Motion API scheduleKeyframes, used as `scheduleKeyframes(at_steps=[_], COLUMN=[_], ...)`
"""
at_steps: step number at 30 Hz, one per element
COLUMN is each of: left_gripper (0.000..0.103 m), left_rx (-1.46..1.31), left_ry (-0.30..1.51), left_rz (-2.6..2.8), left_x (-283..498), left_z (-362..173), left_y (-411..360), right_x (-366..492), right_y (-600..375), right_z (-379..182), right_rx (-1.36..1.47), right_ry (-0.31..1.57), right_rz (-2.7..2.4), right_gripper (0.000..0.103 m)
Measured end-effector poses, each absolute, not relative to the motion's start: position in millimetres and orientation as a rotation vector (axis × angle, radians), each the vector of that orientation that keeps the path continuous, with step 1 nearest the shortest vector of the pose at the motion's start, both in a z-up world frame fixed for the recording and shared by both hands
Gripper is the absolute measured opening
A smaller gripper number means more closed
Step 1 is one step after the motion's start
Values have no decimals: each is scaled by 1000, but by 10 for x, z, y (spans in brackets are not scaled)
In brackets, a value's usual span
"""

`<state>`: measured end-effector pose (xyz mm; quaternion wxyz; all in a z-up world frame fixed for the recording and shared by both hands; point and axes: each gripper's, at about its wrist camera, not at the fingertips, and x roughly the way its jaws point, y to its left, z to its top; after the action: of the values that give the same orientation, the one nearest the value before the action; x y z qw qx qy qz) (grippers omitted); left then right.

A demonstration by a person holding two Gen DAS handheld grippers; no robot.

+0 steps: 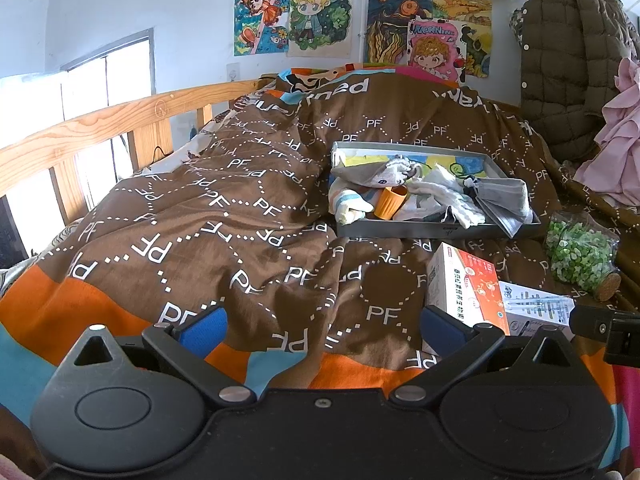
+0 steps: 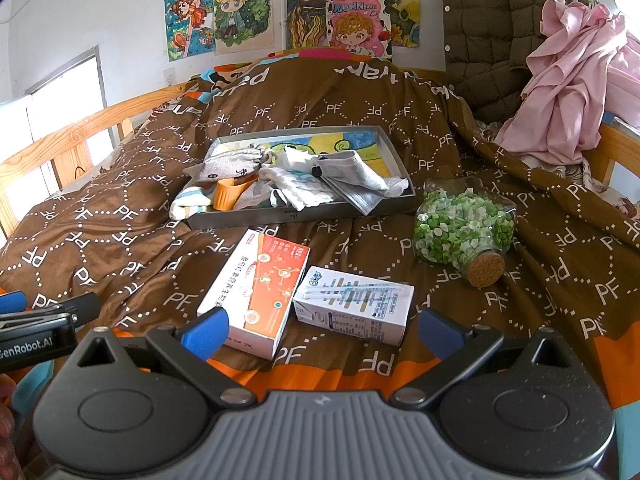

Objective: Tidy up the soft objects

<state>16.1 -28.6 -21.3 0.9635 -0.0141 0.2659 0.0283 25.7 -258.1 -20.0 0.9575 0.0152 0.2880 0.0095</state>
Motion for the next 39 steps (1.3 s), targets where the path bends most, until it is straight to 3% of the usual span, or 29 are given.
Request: scheduleKeyframes(at_steps=[39], left_gripper=[102], left_rx=[-33], left_ry=[558], left_rz=[96], left_x=[113], left_z=[-196], left_y=[-234], right_x=[263], right_y=[-2585], right_z=[-198], right_rx=[32], right_ry=[586], right_rz=[20], right_gripper=[103])
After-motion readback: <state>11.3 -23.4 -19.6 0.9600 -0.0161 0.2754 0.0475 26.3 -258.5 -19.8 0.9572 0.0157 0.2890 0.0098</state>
